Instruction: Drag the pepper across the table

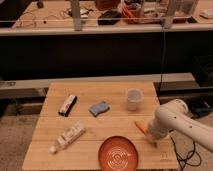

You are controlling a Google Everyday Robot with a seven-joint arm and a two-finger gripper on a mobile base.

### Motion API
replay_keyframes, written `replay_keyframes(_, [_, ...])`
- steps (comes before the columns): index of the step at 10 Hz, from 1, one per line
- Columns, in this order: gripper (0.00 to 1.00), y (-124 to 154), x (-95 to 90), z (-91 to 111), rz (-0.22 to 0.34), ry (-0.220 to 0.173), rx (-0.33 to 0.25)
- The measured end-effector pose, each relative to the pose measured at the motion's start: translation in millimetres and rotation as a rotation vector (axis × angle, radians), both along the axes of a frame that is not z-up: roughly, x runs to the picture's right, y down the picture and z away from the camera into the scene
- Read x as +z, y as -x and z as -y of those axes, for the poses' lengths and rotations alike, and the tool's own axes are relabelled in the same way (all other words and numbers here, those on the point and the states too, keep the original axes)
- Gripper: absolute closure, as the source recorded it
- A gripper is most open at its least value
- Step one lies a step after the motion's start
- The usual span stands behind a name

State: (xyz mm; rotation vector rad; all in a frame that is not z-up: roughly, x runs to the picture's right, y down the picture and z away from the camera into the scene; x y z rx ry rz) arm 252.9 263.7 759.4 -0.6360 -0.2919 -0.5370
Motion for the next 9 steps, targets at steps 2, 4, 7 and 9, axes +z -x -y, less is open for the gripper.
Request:
replay_keyframes(2, [0.60, 4.1, 3.6, 10.7, -0.051, 0.012, 0.068])
replay_keyframes(4, [0.38, 6.1, 5.1, 15.0, -0.093, 0.037, 0.119])
replay_keyframes(7, [0.20, 16.3, 2.7, 17.2, -0.147, 0.065, 0.169])
replay_keyframes(9, [0.20, 16.3, -0.6, 17.1, -0.192, 0.067, 0.207])
